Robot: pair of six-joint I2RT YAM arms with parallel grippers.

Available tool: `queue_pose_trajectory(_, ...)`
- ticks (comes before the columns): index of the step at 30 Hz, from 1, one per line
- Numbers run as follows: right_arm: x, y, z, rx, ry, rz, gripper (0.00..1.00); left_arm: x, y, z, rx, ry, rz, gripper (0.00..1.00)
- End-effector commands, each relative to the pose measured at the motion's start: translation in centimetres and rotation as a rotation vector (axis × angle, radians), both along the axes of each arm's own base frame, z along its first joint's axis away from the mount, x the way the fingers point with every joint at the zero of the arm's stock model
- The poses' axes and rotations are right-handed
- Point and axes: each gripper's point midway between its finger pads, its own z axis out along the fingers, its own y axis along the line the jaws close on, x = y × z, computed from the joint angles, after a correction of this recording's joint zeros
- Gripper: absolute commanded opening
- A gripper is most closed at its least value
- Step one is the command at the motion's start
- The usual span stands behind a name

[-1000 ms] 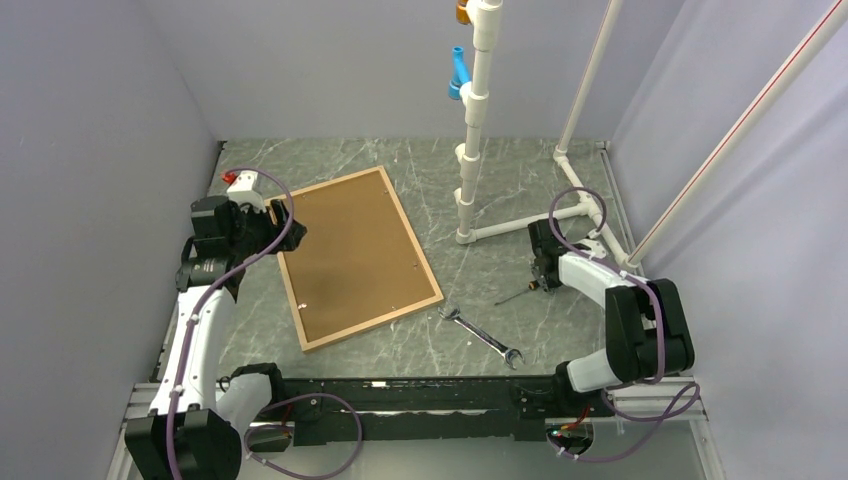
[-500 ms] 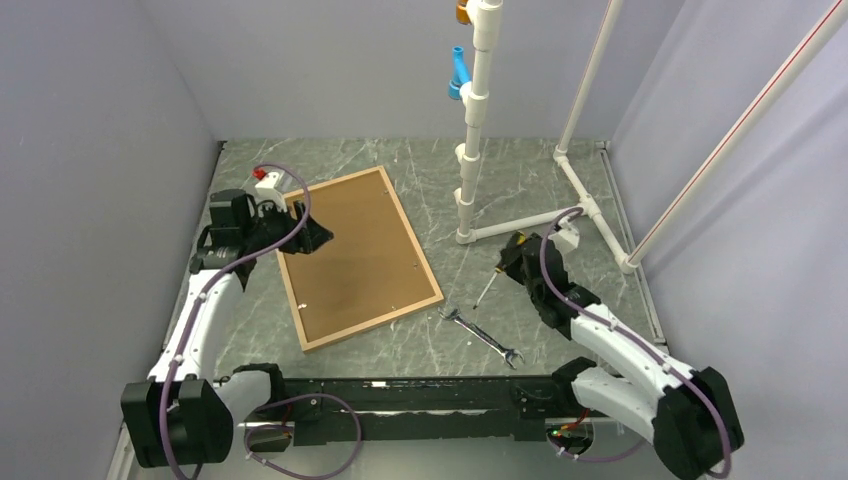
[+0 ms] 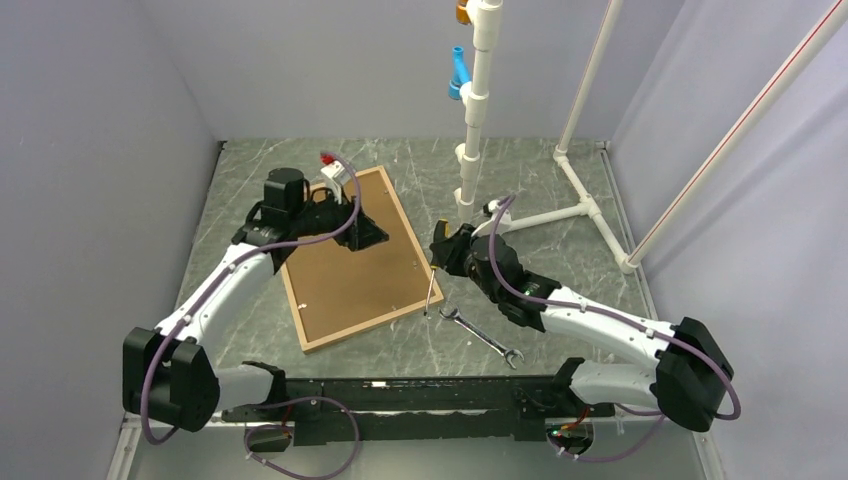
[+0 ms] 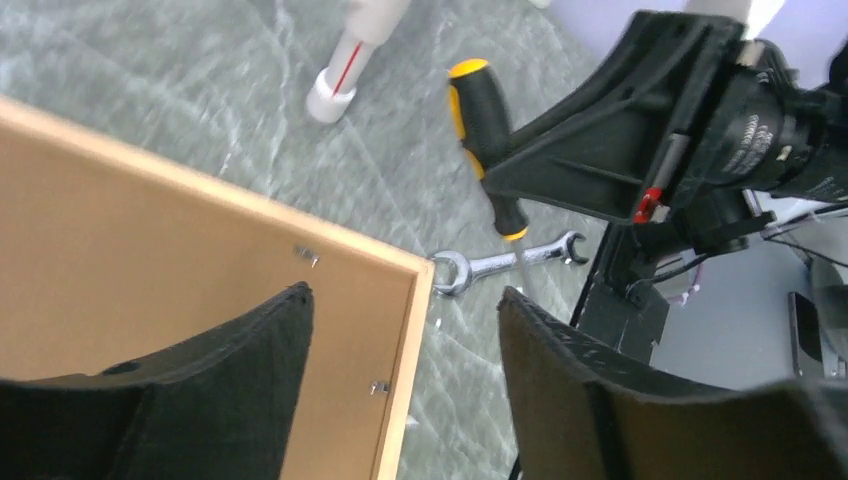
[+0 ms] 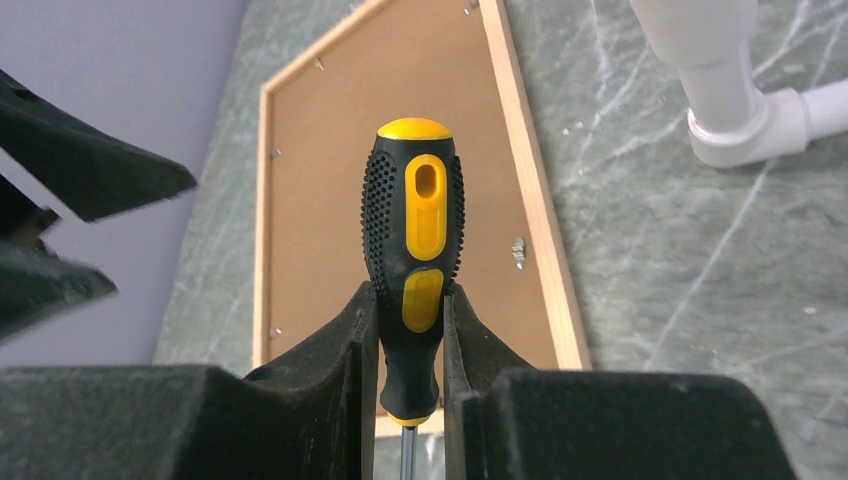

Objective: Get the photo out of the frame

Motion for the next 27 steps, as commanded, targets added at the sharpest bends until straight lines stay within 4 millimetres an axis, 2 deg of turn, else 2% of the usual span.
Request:
queue_pose_trajectory(1,2.0,1.4,6.2,0.182,-0.093,-0.071,0.00,-1.0,-2.9,1.4,-0.121,-0.105,-0.112,0.75)
queue_pose_trajectory(3,2.1,2.0,7.3,0.227,-0.116,-0.077,0.00,-2.7,-3.9,2.7,-0.172,-0.143,-0.209,0.82)
queue_pose_trajectory(6,2.0,3.1,8.6,0.274,-0.141,-0.066,0.00,-3.3,-3.8,1.6,-0.111,-0.189,-0.201,0.86)
queue_pose_trajectory(9,1.7,4.6,9.6,0.298,-0.165,-0.046,0.00,-4.8,-4.5,0.0,-0.061,-0.136,-0.268,0.85)
queue_pose_trajectory(12,1.8,6.0,10.7,0.311,-0.188,-0.030,0.00,-6.2,-6.0,-0.7,-0.044,-0.110,-0.347,0.83)
queue_pose_trajectory(16,1.3,6.5,12.1,0.331,-0.209,-0.029,0.00,-5.5,-5.9,-2.2,0.030,-0.077,-0.331,0.73)
queue_pose_trajectory(18,1.0,6.5,12.3,0.330,-0.210,-0.036,0.00,-5.5,-6.0,-2.0,0.029,-0.082,-0.333,0.64)
queue_pose_trajectory(19,0.8,6.5,12.3,0.330,-0.205,-0.038,0.00,-5.4,-6.0,-1.8,0.028,-0.089,-0.331,0.57)
queue_pose_trajectory(22,0.5,6.2,11.6,0.316,-0.174,-0.045,0.00,-4.9,-5.4,-1.8,0.079,-0.147,-0.318,0.24)
queue_pose_trajectory(25,-0.2,6.4,11.3,0.285,-0.180,0.006,0.00,-4.5,-4.9,-1.9,0.114,-0.181,-0.293,0.02)
queue_pose_trajectory(26,-0.4,6.5,11.2,0.258,-0.186,0.029,0.00,-4.5,-4.7,-2.0,0.122,-0.192,-0.286,0.00)
queue_pose_trajectory(27,-0.8,6.6,11.0,0.211,-0.187,0.060,0.11,-4.5,-4.6,-2.1,0.131,-0.200,-0.281,0.00)
